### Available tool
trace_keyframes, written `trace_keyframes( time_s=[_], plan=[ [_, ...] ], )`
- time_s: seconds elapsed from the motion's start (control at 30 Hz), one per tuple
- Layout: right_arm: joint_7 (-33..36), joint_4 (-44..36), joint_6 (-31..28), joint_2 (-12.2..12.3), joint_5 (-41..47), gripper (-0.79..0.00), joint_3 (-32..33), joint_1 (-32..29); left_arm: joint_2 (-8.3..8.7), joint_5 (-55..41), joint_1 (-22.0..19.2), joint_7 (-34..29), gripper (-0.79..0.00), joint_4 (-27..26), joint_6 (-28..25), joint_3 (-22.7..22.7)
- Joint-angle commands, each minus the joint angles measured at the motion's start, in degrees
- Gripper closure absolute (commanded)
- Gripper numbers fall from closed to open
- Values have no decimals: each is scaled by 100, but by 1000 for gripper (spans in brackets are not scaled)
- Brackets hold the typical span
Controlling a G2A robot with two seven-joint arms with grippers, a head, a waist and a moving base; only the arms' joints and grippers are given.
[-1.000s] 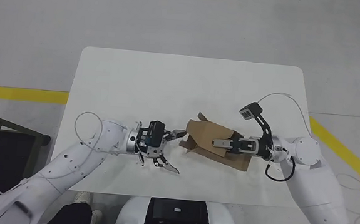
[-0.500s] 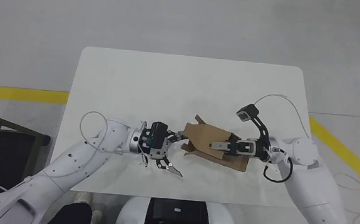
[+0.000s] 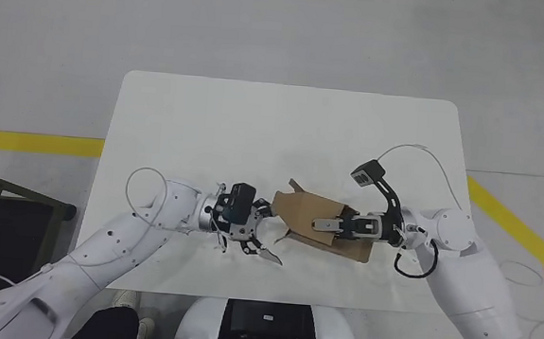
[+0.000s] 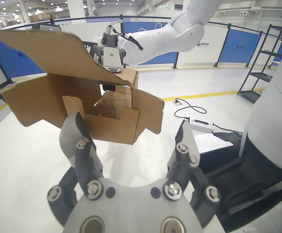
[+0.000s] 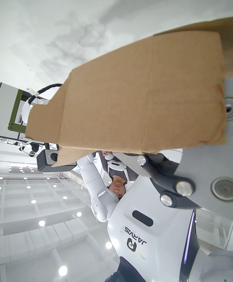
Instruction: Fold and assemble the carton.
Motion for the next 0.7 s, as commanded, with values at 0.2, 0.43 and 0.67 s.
trace_keyframes(
  time_s=[0.2,0.43,0.67],
  plan=[
    [37,-13,9,11,10,0,8,-12,-7,-236,-27,-2,-366,56,0,15],
    [58,-12,6,21,24,0,25,-23,11,-322,-100,-1,-354,22,0,126],
    [65,-19,8,32,43,0,44,-42,45,-489,-148,-1,-363,-7,0,265]
  ],
)
